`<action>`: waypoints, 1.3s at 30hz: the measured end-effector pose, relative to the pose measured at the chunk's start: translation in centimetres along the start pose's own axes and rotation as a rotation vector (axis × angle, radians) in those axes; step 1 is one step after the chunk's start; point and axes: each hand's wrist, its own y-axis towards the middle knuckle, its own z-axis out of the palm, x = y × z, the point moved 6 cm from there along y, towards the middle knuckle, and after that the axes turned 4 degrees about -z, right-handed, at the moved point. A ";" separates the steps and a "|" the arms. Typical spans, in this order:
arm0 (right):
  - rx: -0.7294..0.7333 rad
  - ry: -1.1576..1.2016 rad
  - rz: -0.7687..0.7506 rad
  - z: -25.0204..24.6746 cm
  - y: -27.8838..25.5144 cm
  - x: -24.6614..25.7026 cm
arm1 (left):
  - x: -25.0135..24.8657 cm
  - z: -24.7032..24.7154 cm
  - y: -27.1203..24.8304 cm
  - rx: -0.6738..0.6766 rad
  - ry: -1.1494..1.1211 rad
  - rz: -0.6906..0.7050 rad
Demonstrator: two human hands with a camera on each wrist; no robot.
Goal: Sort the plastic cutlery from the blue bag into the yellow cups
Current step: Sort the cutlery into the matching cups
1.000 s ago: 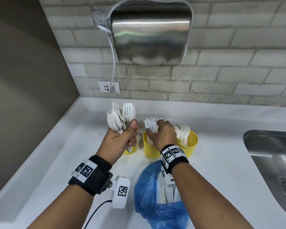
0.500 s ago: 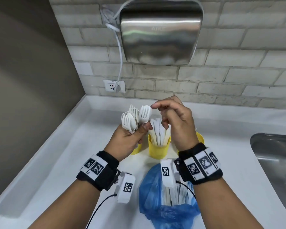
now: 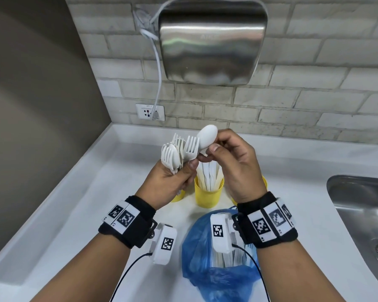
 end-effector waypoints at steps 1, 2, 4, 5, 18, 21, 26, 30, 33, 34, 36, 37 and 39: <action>-0.040 0.067 0.024 -0.2 0.1 0.0 | -0.1 0.0 0.0 -0.001 -0.017 -0.005; -0.082 0.149 0.045 -0.3 0.2 0.1 | -0.1 0.0 0.0 -0.004 -0.027 -0.007; -0.142 0.338 0.086 -0.5 0.4 0.3 | 0.0 0.0 0.0 -0.010 -0.029 -0.003; -0.146 0.423 0.104 -0.5 0.4 0.4 | 0.1 0.0 -0.1 -0.015 -0.027 -0.007; -0.243 0.033 0.118 -1.8 0.6 -0.6 | -1.3 0.1 -0.6 0.040 -0.018 0.012; -0.122 0.018 0.063 -0.2 0.4 -0.4 | -1.5 0.6 -0.5 0.113 -0.159 0.018; 0.046 0.042 0.135 1.4 0.1 -0.6 | -1.6 1.2 -0.5 0.236 -0.280 -0.006; 0.253 0.183 0.310 2.6 0.0 -0.4 | -1.1 1.4 -0.7 0.301 -0.347 -0.077; 0.388 0.176 0.366 3.2 -0.3 0.0 | -1.1 2.0 -1.0 0.383 -0.362 -0.117; 0.409 0.176 0.382 3.4 -0.4 0.0 | -1.0 2.2 -1.1 0.403 -0.367 -0.130; 0.430 0.180 0.417 3.5 -0.5 -0.3 | -0.9 2.4 -1.2 0.434 -0.388 -0.166; 0.432 0.189 0.428 3.5 -0.5 -0.3 | -0.8 2.5 -1.3 0.447 -0.400 -0.183; 0.419 0.183 0.413 3.4 -0.5 -0.4 | -0.7 2.6 -1.3 0.471 -0.419 -0.203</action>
